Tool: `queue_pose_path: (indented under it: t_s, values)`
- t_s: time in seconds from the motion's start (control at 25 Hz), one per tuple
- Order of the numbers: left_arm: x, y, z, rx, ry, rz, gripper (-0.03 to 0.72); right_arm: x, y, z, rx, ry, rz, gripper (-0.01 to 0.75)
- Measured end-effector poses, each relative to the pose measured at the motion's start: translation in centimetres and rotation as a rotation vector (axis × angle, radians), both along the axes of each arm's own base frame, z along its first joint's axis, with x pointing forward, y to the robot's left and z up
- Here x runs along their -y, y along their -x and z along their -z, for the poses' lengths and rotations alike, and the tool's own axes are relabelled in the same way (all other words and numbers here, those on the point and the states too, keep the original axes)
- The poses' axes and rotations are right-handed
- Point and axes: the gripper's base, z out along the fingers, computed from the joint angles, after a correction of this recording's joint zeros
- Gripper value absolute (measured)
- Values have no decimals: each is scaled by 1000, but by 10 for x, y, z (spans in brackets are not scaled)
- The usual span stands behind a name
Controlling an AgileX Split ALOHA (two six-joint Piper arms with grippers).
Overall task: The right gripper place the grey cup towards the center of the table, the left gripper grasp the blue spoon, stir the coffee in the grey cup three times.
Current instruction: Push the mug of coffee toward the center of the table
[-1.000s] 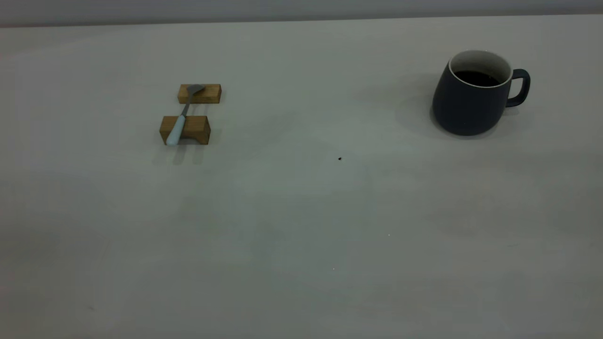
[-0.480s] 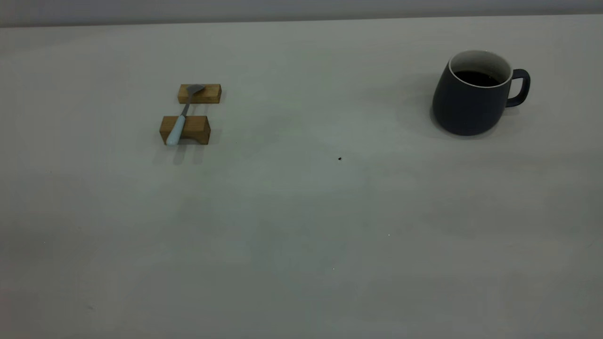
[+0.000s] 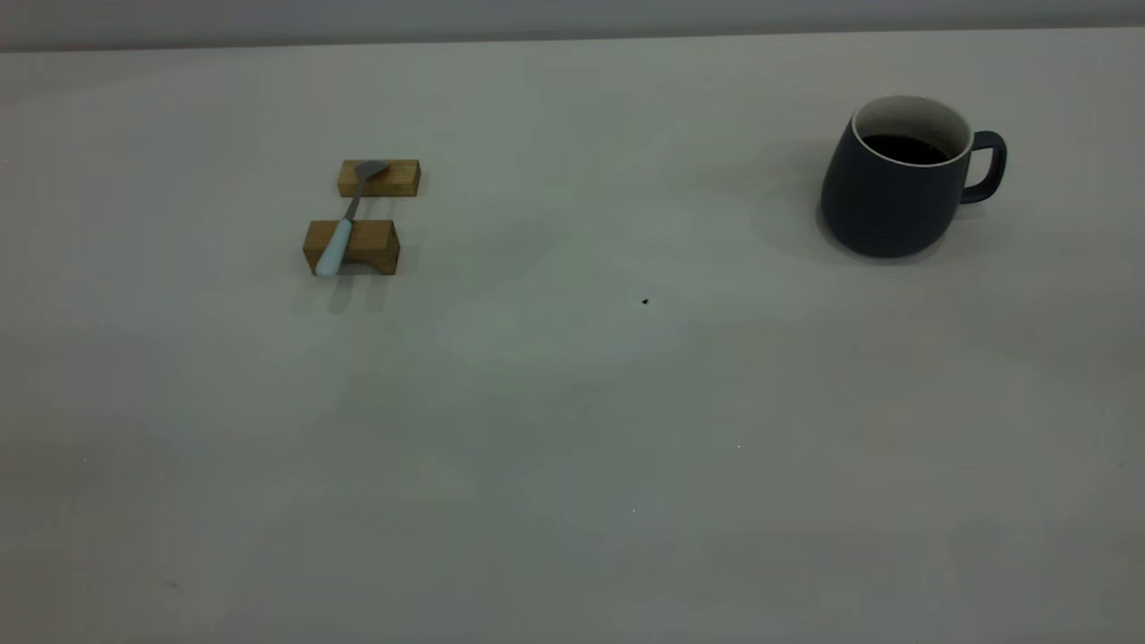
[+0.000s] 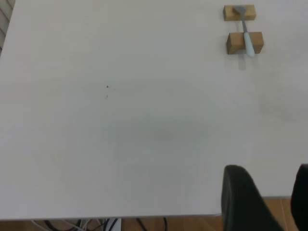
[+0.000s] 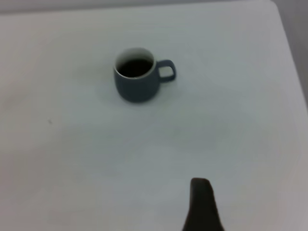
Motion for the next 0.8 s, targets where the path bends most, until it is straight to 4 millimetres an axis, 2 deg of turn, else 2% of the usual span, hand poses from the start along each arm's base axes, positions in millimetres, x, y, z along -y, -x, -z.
queue_pose_path:
  t_s: [0.12, 0.2, 0.36, 0.52, 0.6, 0.8]
  values:
    - [0, 0, 0, 0, 0, 0, 329, -2, -43, -11, -106, 70, -33, 596]
    - [0, 0, 0, 0, 0, 0, 329, -5, -77, -8, -175, 116, -74, 596]
    - [0, 0, 0, 0, 0, 0, 329, -11, -144, 4, -185, 218, -174, 592]
    - [0, 0, 0, 0, 0, 0, 329, -19, -210, 29, -214, 266, -253, 592]
    - [0, 0, 0, 0, 0, 0, 329, -22, -241, 47, -282, 295, -299, 592]
    - [0, 0, 0, 0, 0, 0, 329, -28, -300, 92, -421, 377, -449, 592]
